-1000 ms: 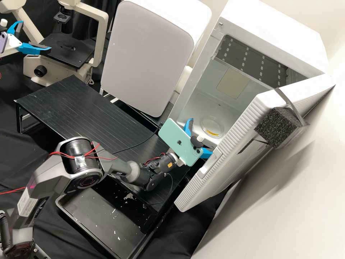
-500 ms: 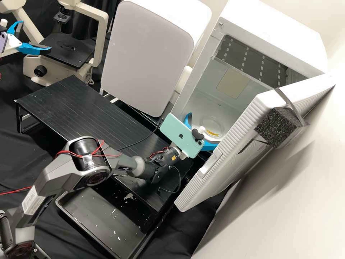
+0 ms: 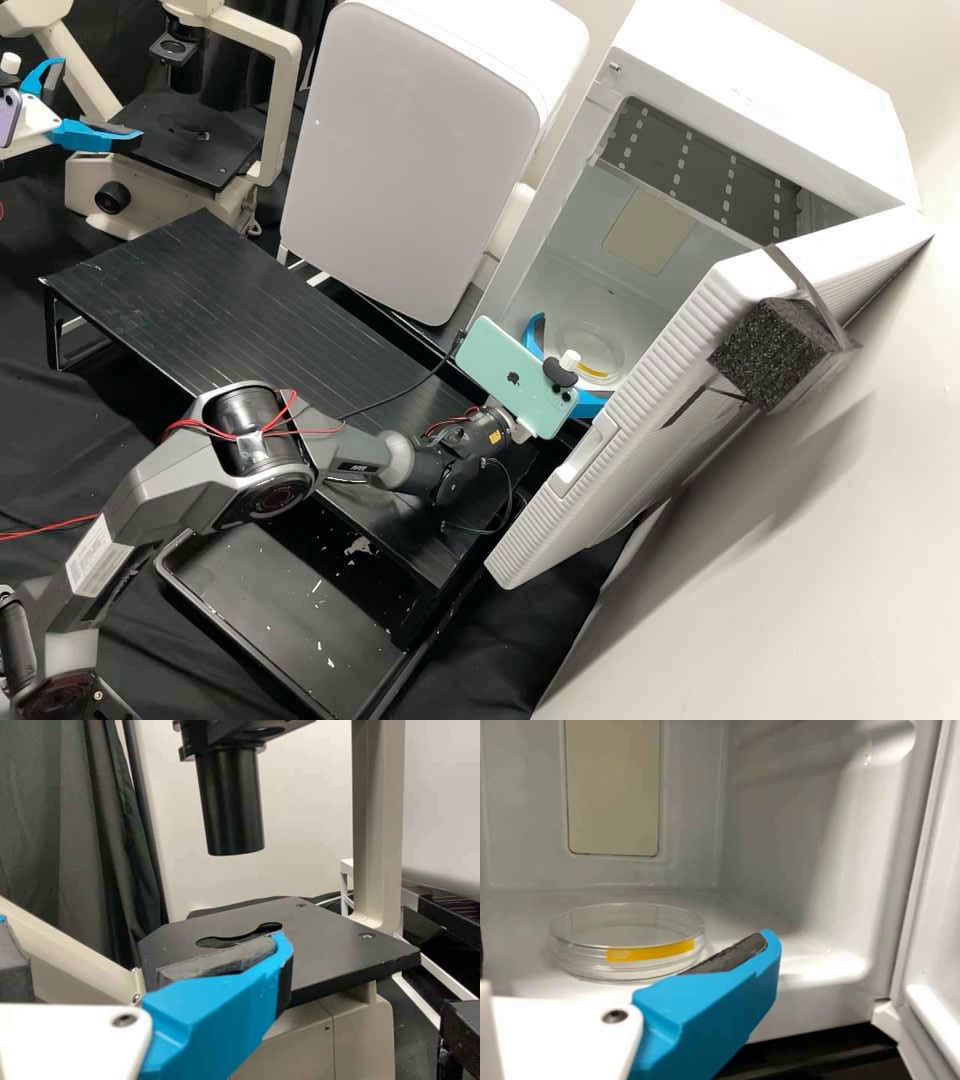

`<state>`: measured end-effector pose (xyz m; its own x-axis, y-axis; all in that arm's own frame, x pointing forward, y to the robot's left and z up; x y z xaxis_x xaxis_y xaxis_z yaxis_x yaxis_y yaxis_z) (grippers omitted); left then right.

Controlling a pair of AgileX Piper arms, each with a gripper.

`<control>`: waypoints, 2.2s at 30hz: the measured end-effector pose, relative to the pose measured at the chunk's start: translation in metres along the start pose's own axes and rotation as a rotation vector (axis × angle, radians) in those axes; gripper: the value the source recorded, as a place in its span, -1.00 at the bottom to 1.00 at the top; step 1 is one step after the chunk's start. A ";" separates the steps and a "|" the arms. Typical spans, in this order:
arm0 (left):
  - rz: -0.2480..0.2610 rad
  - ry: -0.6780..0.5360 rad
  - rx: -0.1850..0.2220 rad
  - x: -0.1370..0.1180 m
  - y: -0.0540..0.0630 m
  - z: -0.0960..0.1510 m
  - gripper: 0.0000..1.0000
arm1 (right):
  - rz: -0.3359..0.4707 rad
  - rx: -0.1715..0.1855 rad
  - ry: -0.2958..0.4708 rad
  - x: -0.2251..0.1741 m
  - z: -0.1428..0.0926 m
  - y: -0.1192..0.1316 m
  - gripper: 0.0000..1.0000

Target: Take the petri dish out of the incubator

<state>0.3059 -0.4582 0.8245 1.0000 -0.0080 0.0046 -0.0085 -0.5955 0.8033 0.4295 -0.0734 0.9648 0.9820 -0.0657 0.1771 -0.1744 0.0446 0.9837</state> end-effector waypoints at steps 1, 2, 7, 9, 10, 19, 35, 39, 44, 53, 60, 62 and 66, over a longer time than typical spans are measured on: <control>0.000 0.000 0.000 0.000 0.000 0.000 1.00 | -0.003 -0.003 -0.001 -0.001 0.002 0.001 1.00; 0.000 0.000 0.000 0.000 0.000 0.000 1.00 | -0.008 0.005 0.000 -0.001 0.003 0.002 1.00; 0.000 0.000 0.000 0.000 0.000 0.000 1.00 | -0.034 0.013 -0.012 -0.002 0.006 0.006 1.00; 0.000 0.000 0.000 0.000 0.000 0.000 1.00 | -0.043 0.013 -0.009 0.000 0.005 0.008 1.00; 0.000 0.000 0.000 0.000 0.000 0.000 1.00 | -0.049 0.011 -0.008 0.001 0.004 0.009 1.00; 0.000 0.000 0.000 0.000 0.000 0.000 1.00 | -0.099 -0.034 0.011 0.007 -0.003 0.014 1.00; 0.000 0.000 0.000 0.000 0.000 0.000 1.00 | -0.113 -0.069 -0.028 0.010 -0.002 0.019 -1.00; 0.000 0.000 0.000 0.000 0.000 0.000 1.00 | -0.120 -0.074 -0.041 0.010 -0.001 0.018 -1.00; 0.000 0.000 0.000 0.000 0.000 0.000 1.00 | -0.121 -0.087 -0.038 0.011 -0.002 0.020 -1.00; 0.000 0.000 0.000 0.000 0.000 0.000 1.00 | -0.120 -0.092 -0.046 0.012 -0.003 0.022 -1.00; 0.000 0.000 0.000 0.000 0.000 0.000 1.00 | -0.120 -0.092 -0.046 0.012 -0.003 0.022 -1.00; 0.000 0.000 0.000 0.000 0.000 0.000 1.00 | -0.120 -0.093 -0.046 0.012 -0.003 0.022 -1.00; 0.000 0.000 0.000 0.000 0.000 0.000 1.00 | -0.126 -0.105 -0.046 0.011 -0.001 0.022 -1.00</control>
<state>0.3059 -0.4582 0.8245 1.0000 -0.0080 0.0046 -0.0085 -0.5955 0.8033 0.4368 -0.0716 0.9884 0.9908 -0.1226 0.0566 -0.0395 0.1372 0.9897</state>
